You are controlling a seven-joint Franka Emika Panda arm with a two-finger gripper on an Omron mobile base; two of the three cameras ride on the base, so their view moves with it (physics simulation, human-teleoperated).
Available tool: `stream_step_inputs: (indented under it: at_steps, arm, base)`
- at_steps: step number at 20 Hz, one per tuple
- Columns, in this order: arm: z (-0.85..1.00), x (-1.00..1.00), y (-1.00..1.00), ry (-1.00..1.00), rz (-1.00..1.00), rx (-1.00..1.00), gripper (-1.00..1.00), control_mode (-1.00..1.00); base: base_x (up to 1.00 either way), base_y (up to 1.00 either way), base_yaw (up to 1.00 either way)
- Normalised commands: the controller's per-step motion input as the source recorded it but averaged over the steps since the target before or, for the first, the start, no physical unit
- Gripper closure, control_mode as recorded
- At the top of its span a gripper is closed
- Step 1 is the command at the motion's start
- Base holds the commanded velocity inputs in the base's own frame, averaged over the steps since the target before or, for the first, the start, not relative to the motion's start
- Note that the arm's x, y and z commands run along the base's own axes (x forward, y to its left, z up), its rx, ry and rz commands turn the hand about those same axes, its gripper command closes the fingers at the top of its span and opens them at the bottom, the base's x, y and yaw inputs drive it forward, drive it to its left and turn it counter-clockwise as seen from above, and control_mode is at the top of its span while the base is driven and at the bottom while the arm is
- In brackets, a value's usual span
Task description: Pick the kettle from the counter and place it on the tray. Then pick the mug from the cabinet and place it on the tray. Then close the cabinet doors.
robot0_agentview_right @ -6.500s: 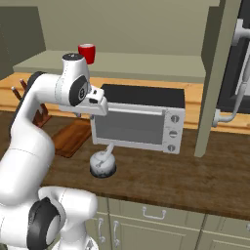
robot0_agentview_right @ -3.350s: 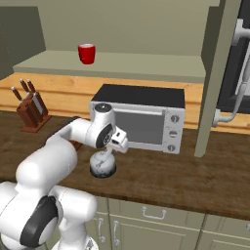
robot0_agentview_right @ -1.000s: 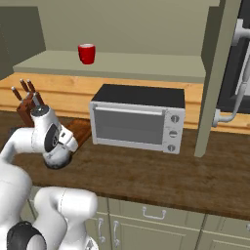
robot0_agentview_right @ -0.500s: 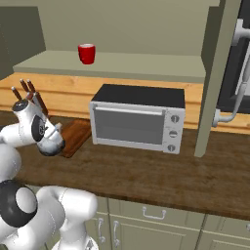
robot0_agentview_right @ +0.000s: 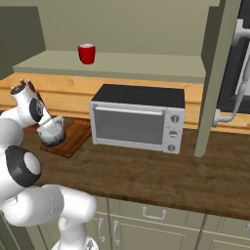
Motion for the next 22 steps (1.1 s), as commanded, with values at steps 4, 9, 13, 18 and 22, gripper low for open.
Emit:
stream_step_inputs:
  at_steps: [4,9,13,18,22]
  arm:
    - [0.00,0.26,0.00,0.00,-0.12,0.08,1.00,-1.00]
    - [0.00,0.29,0.00,0.00,-0.16,0.08,1.00,-1.00]
    - [0.00,0.29,0.00,0.00,-0.15,0.02,1.00,-1.00]
    - [0.00,0.30,0.00,0.00,-0.16,0.01,1.00,-1.00]
    - [0.00,0.25,0.00,0.00,-0.14,0.03,1.00,-1.00]
  base:
    - [0.00,0.00,0.00]
    - [0.00,0.00,0.00]
    - [0.00,0.00,0.00]
    - [0.00,0.00,0.00]
    - [0.00,0.00,0.00]
